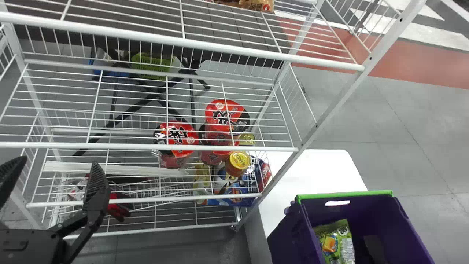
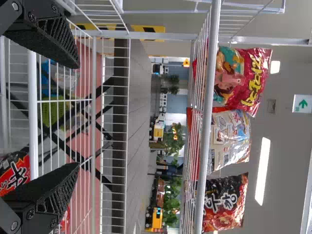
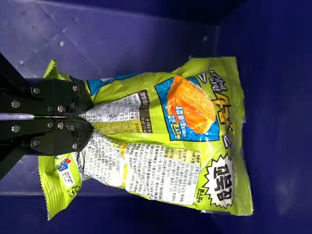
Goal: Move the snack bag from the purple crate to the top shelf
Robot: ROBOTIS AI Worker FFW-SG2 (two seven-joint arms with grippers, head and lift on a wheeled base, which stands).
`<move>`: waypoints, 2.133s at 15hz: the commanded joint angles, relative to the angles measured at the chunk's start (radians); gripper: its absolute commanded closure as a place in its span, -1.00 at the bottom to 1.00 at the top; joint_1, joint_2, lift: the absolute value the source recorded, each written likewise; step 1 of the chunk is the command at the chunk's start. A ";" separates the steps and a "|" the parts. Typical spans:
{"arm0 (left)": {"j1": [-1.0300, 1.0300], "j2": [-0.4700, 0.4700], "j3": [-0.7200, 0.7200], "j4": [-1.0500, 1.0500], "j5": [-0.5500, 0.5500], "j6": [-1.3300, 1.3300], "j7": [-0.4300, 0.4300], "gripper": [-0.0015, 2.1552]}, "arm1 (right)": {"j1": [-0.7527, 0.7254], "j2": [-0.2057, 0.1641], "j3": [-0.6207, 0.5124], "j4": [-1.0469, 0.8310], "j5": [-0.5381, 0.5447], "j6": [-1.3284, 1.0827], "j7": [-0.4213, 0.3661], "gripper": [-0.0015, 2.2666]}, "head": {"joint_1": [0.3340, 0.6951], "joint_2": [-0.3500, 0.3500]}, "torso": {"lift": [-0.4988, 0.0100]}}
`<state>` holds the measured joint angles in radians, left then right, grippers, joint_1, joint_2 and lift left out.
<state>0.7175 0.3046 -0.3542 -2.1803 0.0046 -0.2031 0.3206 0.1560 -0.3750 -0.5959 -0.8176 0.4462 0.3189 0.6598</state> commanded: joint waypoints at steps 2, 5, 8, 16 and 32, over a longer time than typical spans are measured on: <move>-0.007 -0.001 0.001 0.001 0.000 0.000 0.000 -0.90 | 0.031 0.016 -0.035 -0.040 -0.027 0.003 0.000 0.98 | 1.00 -1.00 | -0.27; -0.023 -0.004 0.001 0.014 0.000 0.006 -0.002 -0.90 | 0.045 0.030 -0.073 -0.072 -0.044 0.003 0.032 0.98 | 1.00 -1.00 | -0.22; -0.036 -0.006 0.003 0.019 0.008 0.015 -0.003 -0.90 | 0.054 0.056 -0.097 -0.107 -0.054 0.003 0.050 0.98 | 1.00 -1.00 | -0.18; -0.043 -0.006 0.007 0.007 0.009 0.043 -0.008 -0.90 | 0.086 0.110 -0.104 -0.184 -0.083 0.003 0.067 0.98 | 1.00 -1.00 | -0.05; -0.033 -0.006 -0.020 -0.016 -0.012 0.098 -0.003 -0.90 | 0.146 0.153 -0.156 -0.310 -0.129 0.024 0.147 0.98 | 1.00 -1.00 | 0.20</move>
<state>0.6873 0.3008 -0.3730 -2.1963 -0.0077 -0.1067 0.3175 0.3021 -0.2225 -0.7450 -1.1181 0.3192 0.3392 0.8025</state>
